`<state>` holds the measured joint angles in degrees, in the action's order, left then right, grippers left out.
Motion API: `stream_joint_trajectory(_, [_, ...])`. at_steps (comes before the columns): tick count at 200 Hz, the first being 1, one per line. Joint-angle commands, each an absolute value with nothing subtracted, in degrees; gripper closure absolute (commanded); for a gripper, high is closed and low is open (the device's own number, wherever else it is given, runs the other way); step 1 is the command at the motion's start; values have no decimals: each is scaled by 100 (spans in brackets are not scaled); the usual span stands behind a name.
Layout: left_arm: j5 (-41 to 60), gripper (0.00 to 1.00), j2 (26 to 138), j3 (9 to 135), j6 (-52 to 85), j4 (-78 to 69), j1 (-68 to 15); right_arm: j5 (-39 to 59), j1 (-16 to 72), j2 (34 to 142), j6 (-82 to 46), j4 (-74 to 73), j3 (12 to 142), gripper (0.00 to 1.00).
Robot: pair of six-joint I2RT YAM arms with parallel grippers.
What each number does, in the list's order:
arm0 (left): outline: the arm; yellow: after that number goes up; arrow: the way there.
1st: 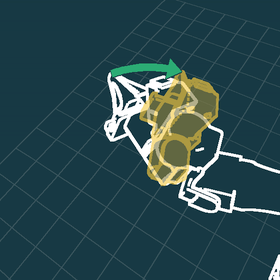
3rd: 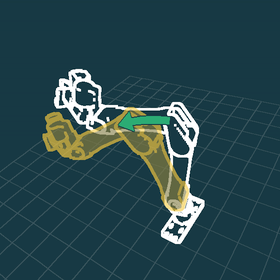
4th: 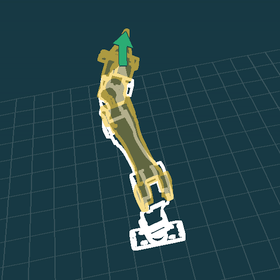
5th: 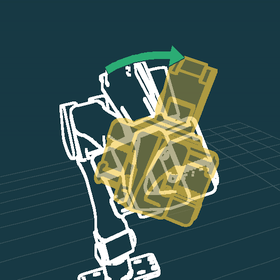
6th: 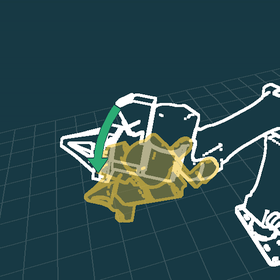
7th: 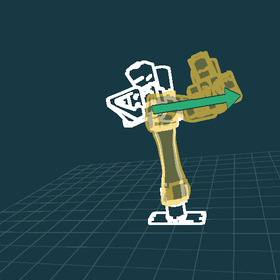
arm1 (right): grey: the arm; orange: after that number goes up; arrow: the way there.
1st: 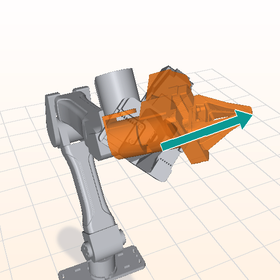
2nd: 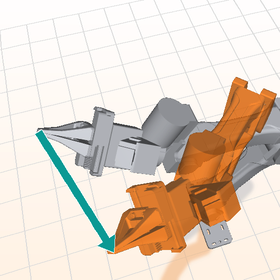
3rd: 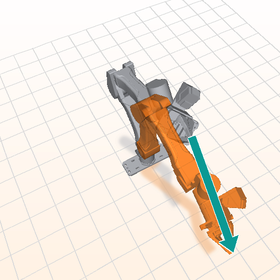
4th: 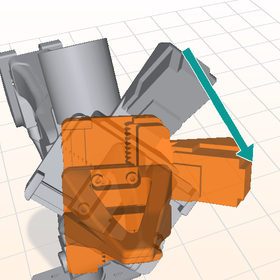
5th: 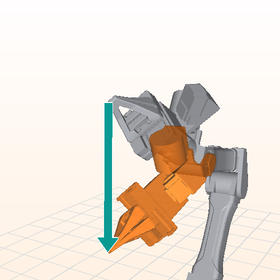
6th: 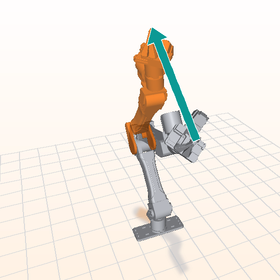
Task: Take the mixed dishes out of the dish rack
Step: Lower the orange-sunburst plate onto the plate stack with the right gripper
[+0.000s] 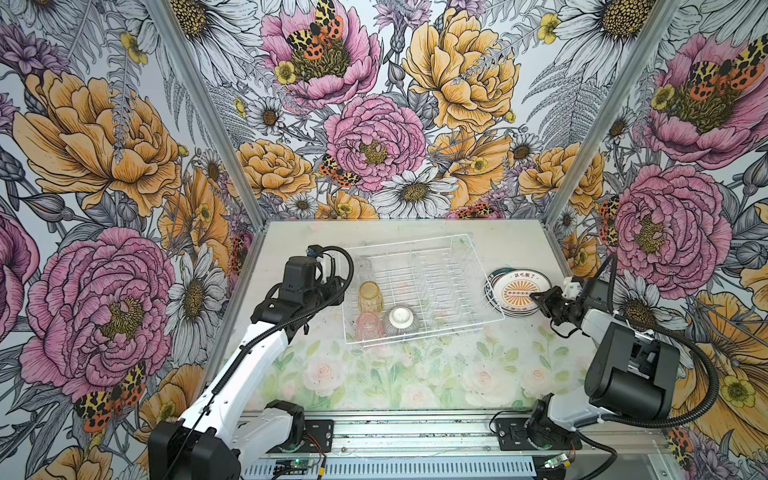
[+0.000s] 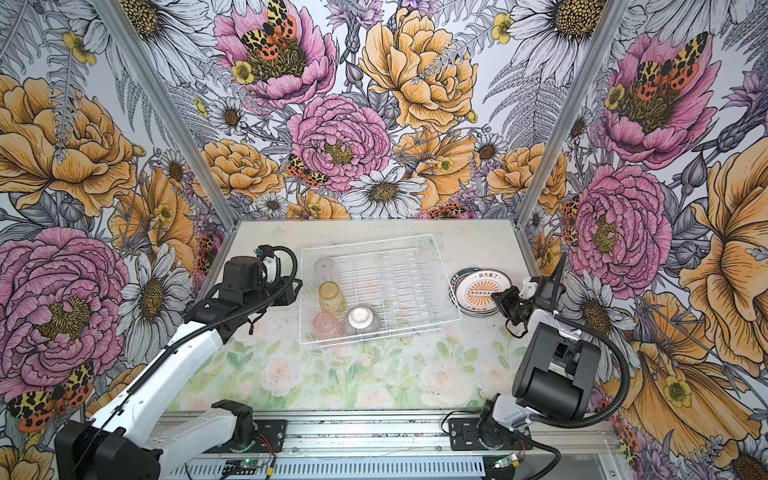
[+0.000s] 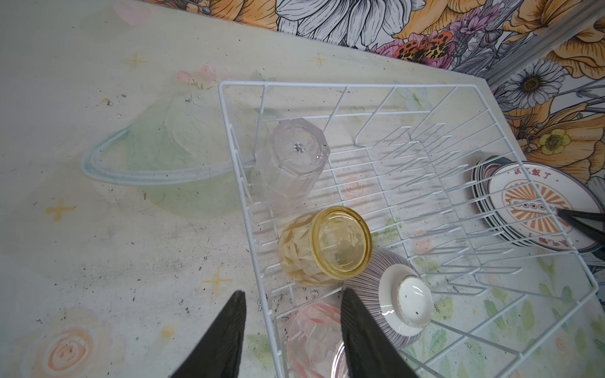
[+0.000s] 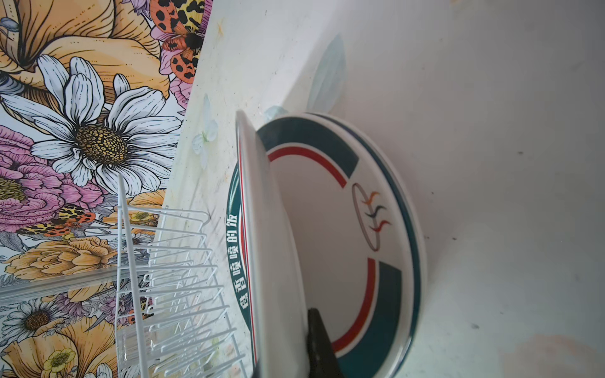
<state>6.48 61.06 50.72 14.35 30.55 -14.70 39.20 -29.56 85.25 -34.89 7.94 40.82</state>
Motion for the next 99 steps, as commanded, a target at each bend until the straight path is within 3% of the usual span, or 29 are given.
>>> stream_joint_trajectory(1, [814,51,5962,4941,1353,2909,-1413,3624,-2875,8473,-3199,1096,4275,87])
stream_joint_trajectory(99, [926,51,5976,4837,1358,2820,-1375,3176,-2843,8247,-2837,1680,4332,66])
